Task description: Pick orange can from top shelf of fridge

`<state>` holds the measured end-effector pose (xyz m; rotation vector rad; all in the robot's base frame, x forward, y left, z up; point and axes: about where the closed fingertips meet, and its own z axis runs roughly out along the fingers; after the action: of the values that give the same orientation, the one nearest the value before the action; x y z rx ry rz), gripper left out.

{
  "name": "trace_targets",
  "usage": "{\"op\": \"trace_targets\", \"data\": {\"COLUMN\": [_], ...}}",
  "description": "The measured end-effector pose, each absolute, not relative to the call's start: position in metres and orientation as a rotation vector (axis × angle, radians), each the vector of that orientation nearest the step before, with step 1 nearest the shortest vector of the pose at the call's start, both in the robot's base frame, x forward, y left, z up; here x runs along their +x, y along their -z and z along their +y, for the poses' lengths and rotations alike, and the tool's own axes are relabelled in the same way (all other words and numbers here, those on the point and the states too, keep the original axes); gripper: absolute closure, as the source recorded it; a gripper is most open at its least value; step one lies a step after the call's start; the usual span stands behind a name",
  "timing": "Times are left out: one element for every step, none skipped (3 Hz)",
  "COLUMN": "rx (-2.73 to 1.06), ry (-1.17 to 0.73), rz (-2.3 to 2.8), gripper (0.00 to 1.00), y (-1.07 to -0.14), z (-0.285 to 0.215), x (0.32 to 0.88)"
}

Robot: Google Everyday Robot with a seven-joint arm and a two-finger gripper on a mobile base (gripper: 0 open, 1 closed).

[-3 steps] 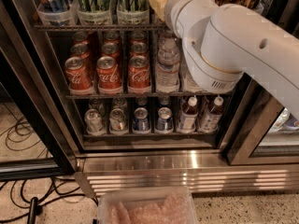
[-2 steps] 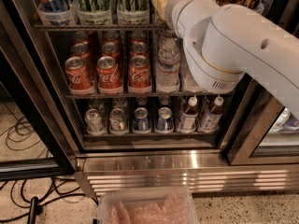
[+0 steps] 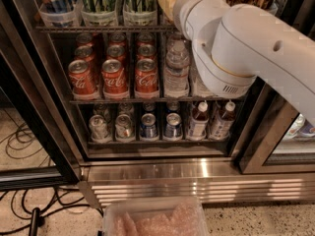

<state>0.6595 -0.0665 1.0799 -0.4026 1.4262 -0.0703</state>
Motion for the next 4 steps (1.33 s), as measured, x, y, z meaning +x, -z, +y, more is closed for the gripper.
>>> {"op": "trace_targets", "data": {"rx": [-0.405,-0.413,-0.417,-0.417], "ry": [0.054,0.030,0.012,0.005], "rz": [1.419,1.395,1.352,1.321], "gripper": [1.00,1.00,1.00,1.00], "y": [-1.086,-1.103,-1.128,-1.146], "z": [-0.064,-0.061,-0.061,-0.063], "x": [0.656,0.646,0.630,0.613]}}
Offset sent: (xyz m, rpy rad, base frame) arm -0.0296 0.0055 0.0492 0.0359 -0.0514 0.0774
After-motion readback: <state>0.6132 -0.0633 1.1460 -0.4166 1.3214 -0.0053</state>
